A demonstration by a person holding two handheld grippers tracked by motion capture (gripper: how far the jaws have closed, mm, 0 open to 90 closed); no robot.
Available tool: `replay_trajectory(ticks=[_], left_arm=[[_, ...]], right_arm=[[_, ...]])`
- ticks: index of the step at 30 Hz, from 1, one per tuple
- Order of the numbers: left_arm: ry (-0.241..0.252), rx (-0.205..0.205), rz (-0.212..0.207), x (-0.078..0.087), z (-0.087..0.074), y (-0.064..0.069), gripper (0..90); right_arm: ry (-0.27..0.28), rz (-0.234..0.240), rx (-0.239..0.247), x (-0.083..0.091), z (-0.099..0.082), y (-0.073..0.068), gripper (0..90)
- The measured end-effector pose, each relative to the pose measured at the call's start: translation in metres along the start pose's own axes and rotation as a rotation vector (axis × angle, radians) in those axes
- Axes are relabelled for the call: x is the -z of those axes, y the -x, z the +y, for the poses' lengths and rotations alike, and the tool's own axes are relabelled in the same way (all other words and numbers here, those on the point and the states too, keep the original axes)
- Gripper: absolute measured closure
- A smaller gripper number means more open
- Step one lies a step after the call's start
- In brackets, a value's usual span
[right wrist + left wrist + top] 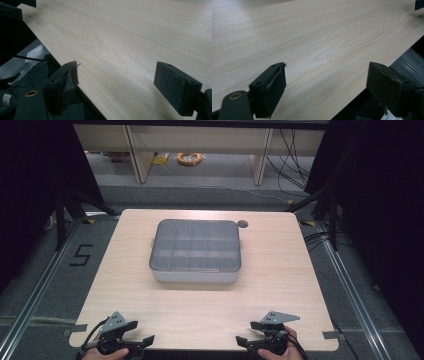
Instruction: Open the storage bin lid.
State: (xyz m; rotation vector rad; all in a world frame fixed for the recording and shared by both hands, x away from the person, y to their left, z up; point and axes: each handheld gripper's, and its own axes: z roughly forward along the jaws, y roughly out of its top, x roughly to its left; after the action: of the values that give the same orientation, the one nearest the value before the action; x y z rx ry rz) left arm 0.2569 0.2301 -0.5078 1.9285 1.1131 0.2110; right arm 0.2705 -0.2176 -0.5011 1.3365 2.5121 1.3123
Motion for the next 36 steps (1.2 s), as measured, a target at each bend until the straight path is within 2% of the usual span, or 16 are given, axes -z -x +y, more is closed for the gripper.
replay_trajectory(ticks=[4,5,13,15,16,18,19,20,22,23,26,31,32,33,35,36], left_arm=[[0.002,0.003,-0.001,-0.0002,0.0001,-0.0003,15.5],[0.001,0.003,0.000,-0.0001,0.0002,-0.0005,15.5],[0.002,0.008,0.002,0.0008,0.0005,-0.0017,15.5],[0.001,0.006,0.003,0.0011,0.0007,-0.0021,15.5],[0.001,0.008,0.004,0.0012,0.0007,-0.0023,15.5],[0.001,0.017,0.004,0.0012,0.0007,-0.0021,15.5],[0.001,0.017,0.007,0.0014,0.0008,-0.0022,15.5],[0.004,0.012,0.006,0.0016,0.0010,-0.0025,15.5],[0.004,0.014,0.003,0.0017,0.0012,-0.0028,15.5],[0.005,0.015,0.004,0.0017,0.0012,-0.0027,15.5],[0.009,0.029,0.001,0.0017,0.0017,-0.0027,15.5],[0.019,0.034,-0.008,0.0018,0.0029,-0.0039,15.5],[0.020,0.038,-0.009,0.0016,0.0032,-0.0037,15.5],[0.018,0.038,-0.010,0.0017,0.0035,-0.0038,15.5],[0.014,0.035,-0.014,0.0020,0.0041,-0.0041,15.5],[0.015,0.035,-0.016,0.0018,0.0042,-0.0038,15.5]], right_arm=[[0.004,-0.007,0.009,-0.0003,0.0001,0.0003,20.7],[0.013,0.009,0.028,0.0004,0.0005,0.0019,20.7],[0.017,0.010,0.028,0.0005,0.0008,0.0020,20.9],[0.027,-0.017,0.043,0.0010,0.0010,0.0031,21.1],[0.039,0.002,0.003,0.0008,0.0002,-0.0001,21.1],[0.042,0.007,0.014,0.0005,0.0006,0.0010,21.1],[0.028,0.014,-0.006,0.0012,0.0010,0.0001,21.1],[0.033,0.009,0.018,0.0014,0.0016,0.0027,21.2],[0.047,-0.013,0.035,0.0027,0.0018,0.0039,21.3],[0.043,0.009,0.014,0.0021,0.0020,0.0035,21.3],[0.055,-0.010,0.027,0.0012,0.0025,0.0056,21.5],[0.062,0.008,0.019,0.0029,0.0037,0.0054,21.8],[0.064,0.018,-0.014,0.0028,0.0036,0.0038,21.9],[0.066,0.012,0.007,0.0030,0.0043,0.0063,21.9],[0.066,-0.004,0.014,0.0036,0.0048,0.0070,22.0],[0.078,0.024,0.007,0.0035,0.0051,0.0068,22.2]])
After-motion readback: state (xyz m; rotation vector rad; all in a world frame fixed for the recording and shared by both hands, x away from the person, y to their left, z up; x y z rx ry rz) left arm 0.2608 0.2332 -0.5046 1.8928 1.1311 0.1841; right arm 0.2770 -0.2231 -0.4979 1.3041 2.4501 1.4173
